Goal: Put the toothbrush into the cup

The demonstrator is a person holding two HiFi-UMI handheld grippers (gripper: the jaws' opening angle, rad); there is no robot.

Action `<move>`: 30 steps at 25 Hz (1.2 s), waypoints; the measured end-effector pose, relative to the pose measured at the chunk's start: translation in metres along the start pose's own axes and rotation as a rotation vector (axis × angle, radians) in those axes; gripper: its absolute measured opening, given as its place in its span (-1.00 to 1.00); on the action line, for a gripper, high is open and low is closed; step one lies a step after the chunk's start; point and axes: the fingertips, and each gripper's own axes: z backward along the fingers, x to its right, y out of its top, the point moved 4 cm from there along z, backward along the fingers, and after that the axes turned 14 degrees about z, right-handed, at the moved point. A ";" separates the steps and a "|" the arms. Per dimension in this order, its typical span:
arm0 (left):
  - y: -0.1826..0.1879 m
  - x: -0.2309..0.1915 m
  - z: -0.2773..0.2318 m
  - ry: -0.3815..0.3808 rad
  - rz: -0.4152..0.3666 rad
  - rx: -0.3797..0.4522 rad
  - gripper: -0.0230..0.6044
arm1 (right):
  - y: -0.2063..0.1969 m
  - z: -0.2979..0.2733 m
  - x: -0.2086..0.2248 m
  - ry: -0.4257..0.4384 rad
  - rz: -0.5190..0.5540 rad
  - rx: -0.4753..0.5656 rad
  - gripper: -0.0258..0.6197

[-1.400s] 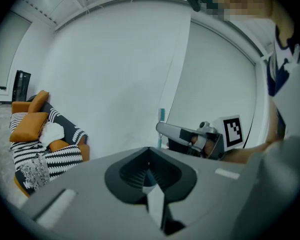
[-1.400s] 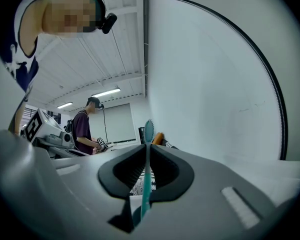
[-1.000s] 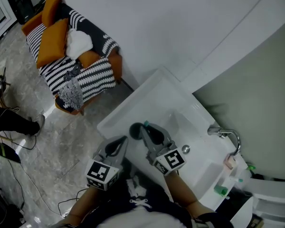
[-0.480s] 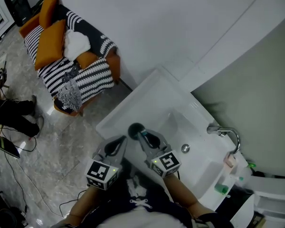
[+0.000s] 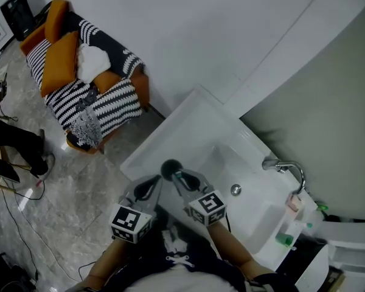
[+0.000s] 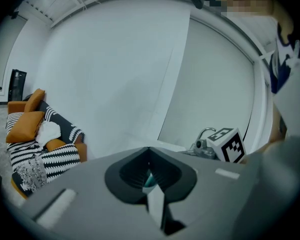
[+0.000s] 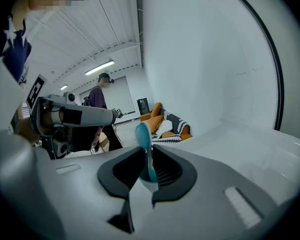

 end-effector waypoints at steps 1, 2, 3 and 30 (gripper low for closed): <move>-0.001 0.000 -0.001 0.000 0.000 -0.002 -0.93 | -0.003 0.000 0.000 0.003 0.002 -0.012 -0.80; -0.002 0.000 -0.001 0.000 0.001 -0.004 -0.93 | -0.005 0.000 -0.001 0.006 0.005 -0.024 -0.78; -0.002 0.000 -0.001 0.000 0.002 -0.005 -0.93 | -0.008 0.000 -0.002 0.008 0.006 -0.035 -0.77; -0.004 0.013 0.001 -0.059 -0.023 -0.013 -0.93 | -0.036 0.018 -0.004 -0.066 -0.011 -0.294 -0.48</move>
